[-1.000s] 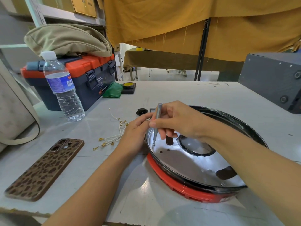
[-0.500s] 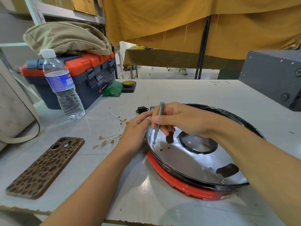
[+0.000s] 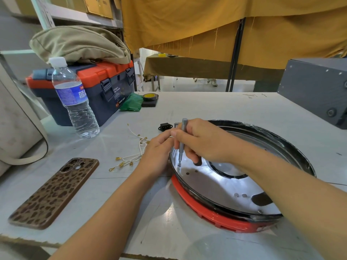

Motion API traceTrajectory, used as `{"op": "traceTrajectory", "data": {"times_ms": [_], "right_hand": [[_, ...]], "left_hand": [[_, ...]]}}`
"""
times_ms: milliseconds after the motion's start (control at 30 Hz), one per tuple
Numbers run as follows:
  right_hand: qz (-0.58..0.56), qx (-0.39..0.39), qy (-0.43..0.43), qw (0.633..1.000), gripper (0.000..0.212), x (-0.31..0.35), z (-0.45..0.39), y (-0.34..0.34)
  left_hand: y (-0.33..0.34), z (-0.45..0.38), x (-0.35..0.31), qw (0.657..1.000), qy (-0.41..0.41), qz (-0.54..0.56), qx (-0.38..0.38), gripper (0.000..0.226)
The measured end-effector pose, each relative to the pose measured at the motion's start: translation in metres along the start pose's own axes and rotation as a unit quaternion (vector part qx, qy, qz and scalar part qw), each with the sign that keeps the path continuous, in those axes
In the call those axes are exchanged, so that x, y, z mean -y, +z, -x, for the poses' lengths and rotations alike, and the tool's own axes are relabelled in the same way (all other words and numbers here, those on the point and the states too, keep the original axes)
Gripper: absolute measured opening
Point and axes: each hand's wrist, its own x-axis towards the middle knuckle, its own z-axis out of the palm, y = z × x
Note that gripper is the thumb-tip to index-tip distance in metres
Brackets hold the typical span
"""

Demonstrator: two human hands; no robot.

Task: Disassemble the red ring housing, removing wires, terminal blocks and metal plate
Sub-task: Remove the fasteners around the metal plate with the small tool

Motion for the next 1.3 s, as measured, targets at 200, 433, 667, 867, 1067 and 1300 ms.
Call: {"op": "traceTrajectory", "data": {"times_ms": [200,433,667,867,1067,1300], "right_hand": [[-0.035,0.063,0.001,0.997,0.036,-0.002,0.005,-0.013],[-0.062,0.12,0.003,0.991,0.034,-0.001,0.01,-0.025],[-0.093,0.065,0.018,0.993,0.047,-0.001,0.01,-0.013],[0.018,-0.048,0.065,0.997,0.05,-0.003,0.003,-0.004],[0.025,-0.063,0.069,0.995,0.047,-0.001,0.003,-0.003],[0.011,-0.034,0.063,0.997,0.042,0.003,0.005,-0.004]], "left_hand": [[0.0,0.001,-0.002,1.0,-0.009,0.011,0.01,0.027],[0.001,0.0,-0.002,0.999,-0.032,0.03,0.001,0.032],[0.001,0.001,-0.001,0.999,-0.023,0.043,0.002,0.026],[0.0,0.0,0.002,0.999,-0.021,0.039,0.011,0.028],[-0.001,0.0,0.003,1.0,-0.009,0.026,0.008,0.028],[0.0,-0.001,0.002,0.999,-0.035,0.031,0.002,0.033]]}}
